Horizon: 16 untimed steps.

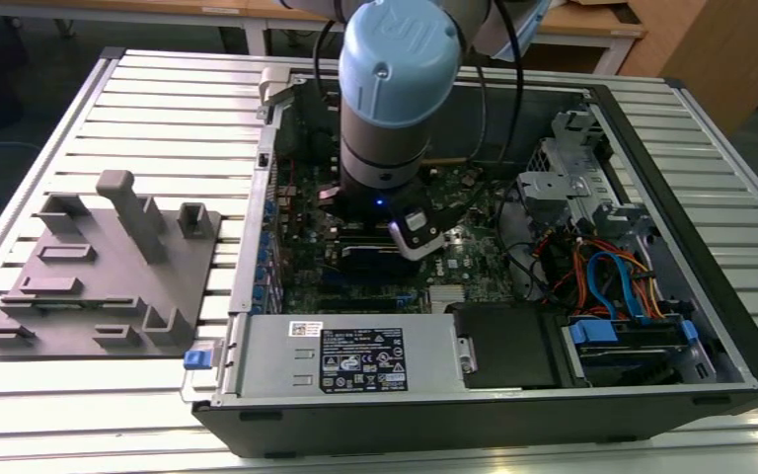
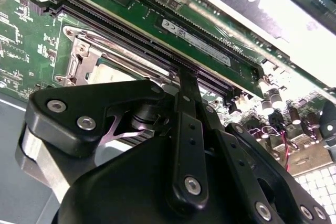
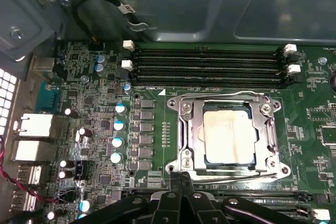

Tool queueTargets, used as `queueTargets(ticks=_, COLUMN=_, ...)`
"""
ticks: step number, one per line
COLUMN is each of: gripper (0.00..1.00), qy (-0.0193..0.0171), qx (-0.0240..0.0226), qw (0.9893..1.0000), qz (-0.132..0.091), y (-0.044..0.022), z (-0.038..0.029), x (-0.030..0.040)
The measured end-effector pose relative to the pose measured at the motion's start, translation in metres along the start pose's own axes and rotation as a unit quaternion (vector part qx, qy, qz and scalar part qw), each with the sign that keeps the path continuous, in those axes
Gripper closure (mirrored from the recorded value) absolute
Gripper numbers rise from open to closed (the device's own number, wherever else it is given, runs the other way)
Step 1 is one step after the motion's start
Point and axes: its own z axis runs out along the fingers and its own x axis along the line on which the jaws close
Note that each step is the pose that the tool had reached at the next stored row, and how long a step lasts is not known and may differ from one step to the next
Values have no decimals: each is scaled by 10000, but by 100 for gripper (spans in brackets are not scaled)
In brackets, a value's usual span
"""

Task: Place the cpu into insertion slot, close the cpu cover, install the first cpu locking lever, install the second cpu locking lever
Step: 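Install the second cpu locking lever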

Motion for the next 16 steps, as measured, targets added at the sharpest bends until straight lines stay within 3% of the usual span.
queueTargets(ticks=16, gripper=90, qy=1, qx=-80, qw=10000, qz=0, y=23, z=38, x=25)
